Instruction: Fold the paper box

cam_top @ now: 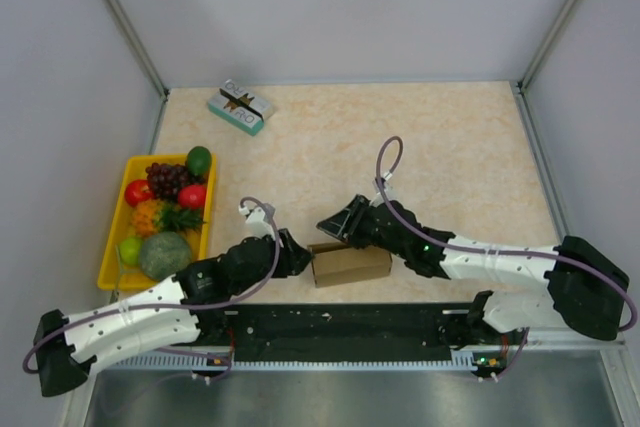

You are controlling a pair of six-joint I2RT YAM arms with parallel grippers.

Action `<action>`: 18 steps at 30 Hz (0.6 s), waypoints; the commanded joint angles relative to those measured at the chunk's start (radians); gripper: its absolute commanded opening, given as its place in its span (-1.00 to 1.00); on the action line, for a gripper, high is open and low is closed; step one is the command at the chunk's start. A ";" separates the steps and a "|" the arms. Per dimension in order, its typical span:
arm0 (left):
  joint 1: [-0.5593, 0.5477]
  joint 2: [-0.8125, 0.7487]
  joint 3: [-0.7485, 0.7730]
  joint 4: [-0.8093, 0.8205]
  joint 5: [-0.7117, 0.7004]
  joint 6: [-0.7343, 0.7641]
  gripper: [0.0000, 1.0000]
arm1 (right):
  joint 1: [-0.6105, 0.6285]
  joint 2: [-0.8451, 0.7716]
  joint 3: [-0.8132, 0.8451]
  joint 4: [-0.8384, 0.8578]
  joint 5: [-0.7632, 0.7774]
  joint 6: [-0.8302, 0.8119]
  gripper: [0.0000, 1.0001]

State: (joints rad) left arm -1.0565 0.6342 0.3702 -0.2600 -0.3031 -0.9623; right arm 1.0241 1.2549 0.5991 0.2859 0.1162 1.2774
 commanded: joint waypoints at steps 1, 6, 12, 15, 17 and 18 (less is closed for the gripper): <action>-0.005 -0.099 0.003 -0.059 0.083 0.034 0.14 | 0.030 -0.029 -0.086 0.126 0.017 -0.068 -0.22; -0.007 -0.267 0.021 -0.151 0.142 0.039 0.27 | 0.031 -0.041 -0.140 0.160 -0.016 -0.093 -0.22; -0.003 -0.289 0.065 -0.165 0.133 0.031 0.34 | 0.030 -0.094 -0.225 0.196 -0.042 -0.090 -0.22; -0.005 -0.203 0.127 -0.188 0.087 0.042 0.40 | 0.031 -0.109 -0.225 0.165 -0.046 -0.107 -0.22; -0.003 -0.154 0.159 -0.200 0.064 0.043 0.43 | 0.030 -0.121 -0.206 0.150 -0.056 -0.138 -0.21; -0.003 -0.115 0.191 -0.196 0.059 0.053 0.44 | 0.031 -0.123 -0.197 0.119 -0.061 -0.148 -0.20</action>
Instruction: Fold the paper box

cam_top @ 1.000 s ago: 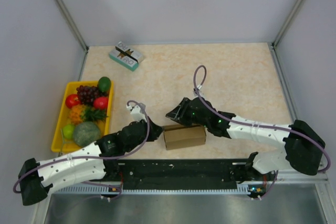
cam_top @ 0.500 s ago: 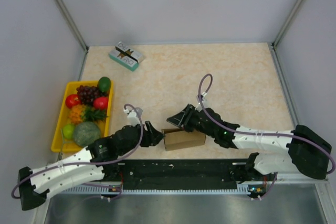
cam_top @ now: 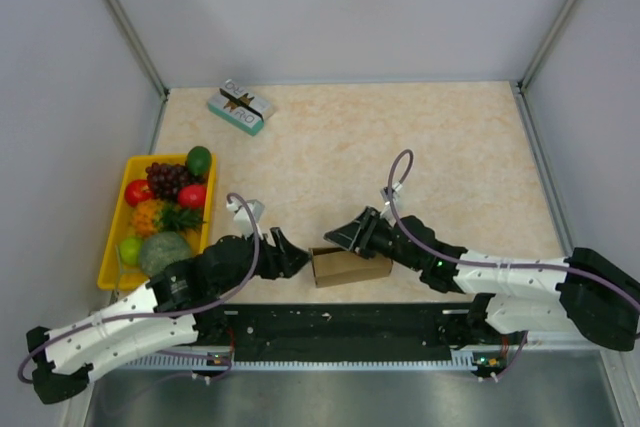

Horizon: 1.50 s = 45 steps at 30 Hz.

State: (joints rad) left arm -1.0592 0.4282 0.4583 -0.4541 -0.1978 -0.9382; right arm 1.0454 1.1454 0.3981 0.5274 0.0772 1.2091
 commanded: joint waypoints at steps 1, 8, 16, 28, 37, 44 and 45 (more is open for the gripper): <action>-0.001 0.110 0.117 0.006 -0.045 0.039 0.43 | 0.008 -0.019 0.034 -0.150 -0.031 -0.106 -0.19; -0.001 0.271 0.252 -0.118 -0.092 0.162 0.28 | 0.005 -0.056 0.246 -0.524 -0.066 -0.362 0.05; 0.088 0.260 0.269 -0.058 -0.045 0.216 0.35 | 0.010 -0.272 0.257 -0.757 -0.102 -0.575 0.14; 0.424 0.748 0.370 0.129 0.454 0.374 -0.09 | 0.548 -0.044 0.298 -0.853 0.386 -0.401 -0.70; 0.423 0.840 0.280 0.271 0.623 0.345 -0.30 | 0.539 -0.007 0.171 -0.810 0.717 -0.126 -1.00; 0.392 0.816 0.227 0.296 0.649 0.319 -0.38 | 0.509 0.004 0.113 -0.673 0.792 -0.006 -1.00; 0.387 0.810 0.223 0.293 0.643 0.315 -0.38 | 0.505 0.020 0.114 -0.656 0.817 -0.003 -1.00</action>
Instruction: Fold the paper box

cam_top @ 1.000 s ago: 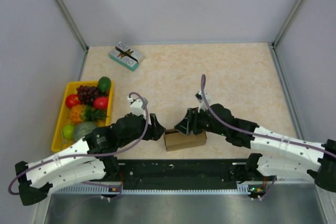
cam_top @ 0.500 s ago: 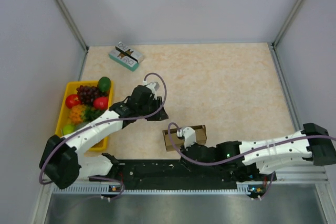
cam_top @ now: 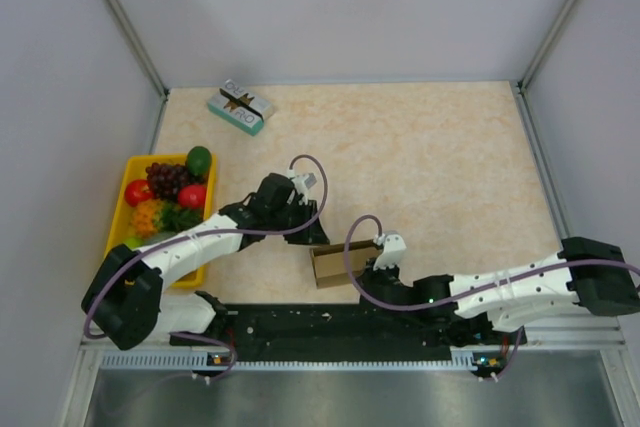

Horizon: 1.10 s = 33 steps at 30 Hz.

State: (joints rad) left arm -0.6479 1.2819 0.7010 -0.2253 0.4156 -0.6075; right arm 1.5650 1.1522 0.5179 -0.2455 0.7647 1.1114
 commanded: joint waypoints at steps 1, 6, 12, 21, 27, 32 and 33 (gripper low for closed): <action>-0.033 -0.059 -0.032 0.063 0.025 -0.021 -0.38 | -0.017 0.020 -0.001 0.118 0.142 0.099 -1.00; -0.088 -0.102 -0.064 0.099 0.002 -0.077 -0.37 | -0.075 0.064 -0.032 0.277 0.156 0.137 -1.00; -0.165 -0.105 -0.112 0.167 -0.034 -0.149 -0.37 | -0.105 0.115 -0.007 0.380 0.156 0.100 -1.00; -0.156 -0.151 -0.110 0.113 -0.159 -0.133 -0.31 | -0.103 0.046 0.041 0.367 0.110 -0.056 -1.00; -0.119 -0.207 -0.109 0.051 -0.225 -0.120 -0.11 | -0.099 0.043 0.059 0.379 0.076 -0.101 -1.00; -0.093 -0.282 -0.106 -0.031 -0.287 -0.080 0.15 | -0.100 0.009 0.022 0.350 0.055 -0.070 -1.00; -0.091 -0.308 -0.109 -0.043 -0.303 -0.078 0.17 | -0.102 -0.006 0.008 0.350 0.051 -0.067 -1.00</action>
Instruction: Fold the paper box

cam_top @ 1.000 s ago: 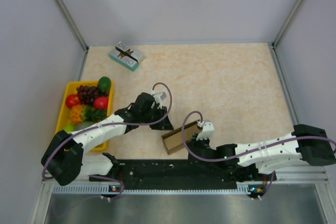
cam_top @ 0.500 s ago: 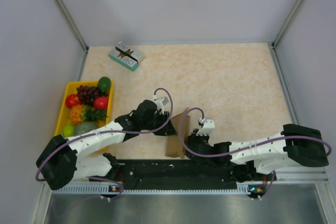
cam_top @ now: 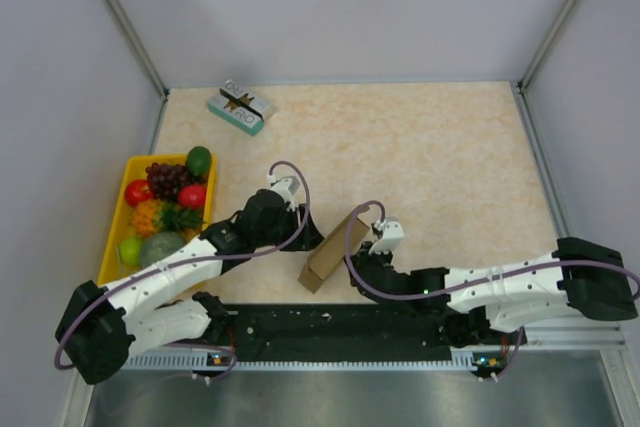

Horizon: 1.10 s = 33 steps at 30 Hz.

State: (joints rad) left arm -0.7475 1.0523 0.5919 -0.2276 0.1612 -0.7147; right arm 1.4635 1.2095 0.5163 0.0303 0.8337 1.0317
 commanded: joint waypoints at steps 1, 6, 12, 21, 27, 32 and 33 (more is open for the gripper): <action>0.008 -0.089 0.000 -0.052 -0.063 0.035 0.20 | 0.001 -0.085 -0.021 0.074 -0.018 0.013 -1.00; 0.051 -0.081 0.012 -0.062 -0.060 0.072 0.29 | -0.006 -0.133 -0.087 0.082 -0.073 -0.028 -1.00; 0.066 -0.054 0.046 -0.105 -0.072 0.089 0.25 | -0.017 -0.172 -0.091 0.022 -0.180 -0.132 -1.00; 0.077 0.104 0.140 -0.006 0.095 0.136 0.06 | -0.011 0.013 0.008 0.083 -0.504 -0.280 -0.99; 0.088 0.379 0.354 -0.078 0.286 0.222 -0.14 | -0.026 0.151 0.111 0.178 -0.464 -0.309 -0.99; 0.088 0.517 0.479 -0.075 0.371 0.250 -0.24 | -0.040 0.206 0.154 0.177 -0.302 -0.297 -1.00; 0.089 0.532 0.494 -0.073 0.377 0.265 -0.24 | -0.049 0.214 0.165 0.168 -0.276 -0.294 -1.00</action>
State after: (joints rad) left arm -0.6621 1.5349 0.9993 -0.3099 0.4297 -0.5140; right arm 1.4403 1.3998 0.6132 0.1589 0.4175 0.7448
